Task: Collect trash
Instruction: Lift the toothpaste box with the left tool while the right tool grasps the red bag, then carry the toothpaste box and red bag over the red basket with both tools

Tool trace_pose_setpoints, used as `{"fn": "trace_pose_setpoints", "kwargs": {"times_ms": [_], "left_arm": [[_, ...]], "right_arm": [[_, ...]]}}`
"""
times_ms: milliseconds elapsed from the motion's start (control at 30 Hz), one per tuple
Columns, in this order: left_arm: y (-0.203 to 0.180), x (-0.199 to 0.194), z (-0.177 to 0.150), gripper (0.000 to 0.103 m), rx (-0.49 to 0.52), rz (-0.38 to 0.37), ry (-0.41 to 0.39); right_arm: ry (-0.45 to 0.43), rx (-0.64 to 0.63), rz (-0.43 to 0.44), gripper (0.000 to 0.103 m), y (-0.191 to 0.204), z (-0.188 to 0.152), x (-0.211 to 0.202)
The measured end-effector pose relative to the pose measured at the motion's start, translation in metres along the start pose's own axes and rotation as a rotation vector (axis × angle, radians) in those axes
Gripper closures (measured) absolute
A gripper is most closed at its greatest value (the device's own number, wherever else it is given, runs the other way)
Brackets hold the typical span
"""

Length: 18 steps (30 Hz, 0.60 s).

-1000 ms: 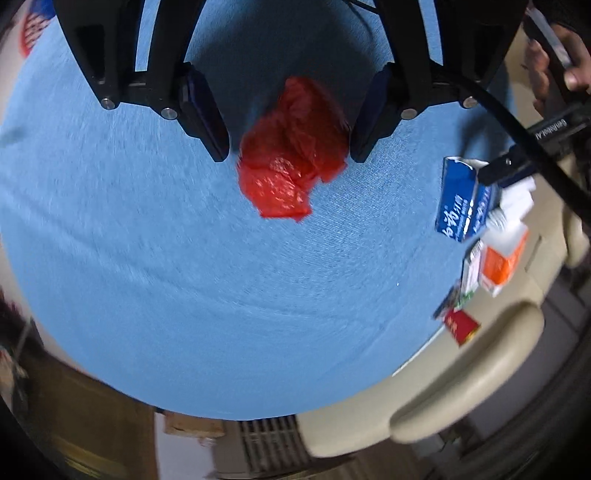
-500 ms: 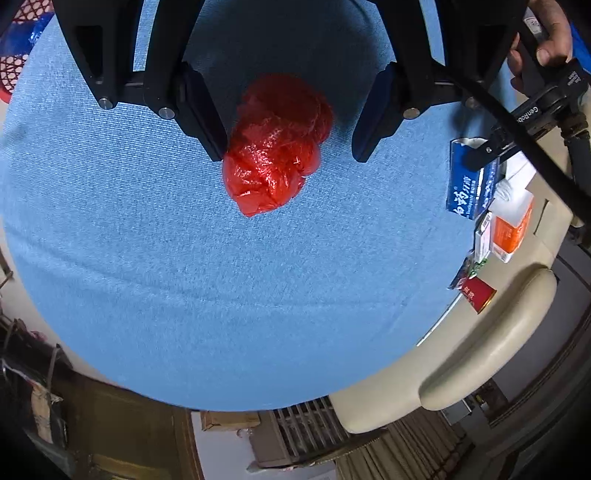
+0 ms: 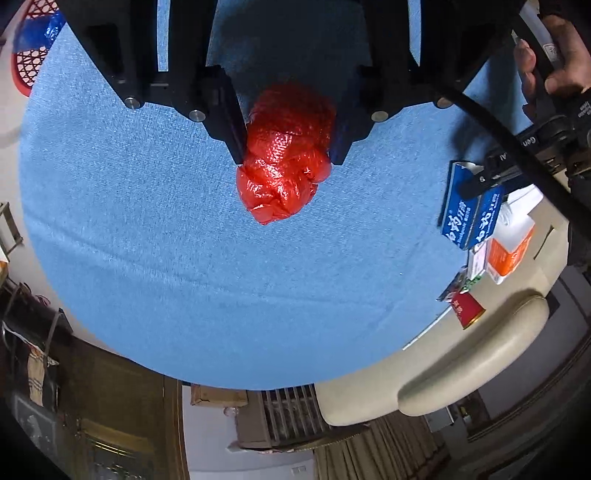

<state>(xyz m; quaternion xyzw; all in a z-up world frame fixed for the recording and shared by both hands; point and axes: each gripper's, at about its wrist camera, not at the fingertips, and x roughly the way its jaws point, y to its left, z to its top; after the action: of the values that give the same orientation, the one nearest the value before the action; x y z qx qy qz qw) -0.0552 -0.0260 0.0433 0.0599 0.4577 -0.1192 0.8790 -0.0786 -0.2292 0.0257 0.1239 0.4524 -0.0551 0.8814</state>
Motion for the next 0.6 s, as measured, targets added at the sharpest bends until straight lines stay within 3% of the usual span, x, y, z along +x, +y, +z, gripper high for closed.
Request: {"fn": "trace_pose_setpoints", "kwargs": {"times_ms": [600], "left_arm": [[-0.048,-0.038,-0.035,0.042,0.137,-0.023,0.0]], "right_arm": [[-0.039,0.102,0.092,0.056,-0.031,-0.034,-0.048]]}}
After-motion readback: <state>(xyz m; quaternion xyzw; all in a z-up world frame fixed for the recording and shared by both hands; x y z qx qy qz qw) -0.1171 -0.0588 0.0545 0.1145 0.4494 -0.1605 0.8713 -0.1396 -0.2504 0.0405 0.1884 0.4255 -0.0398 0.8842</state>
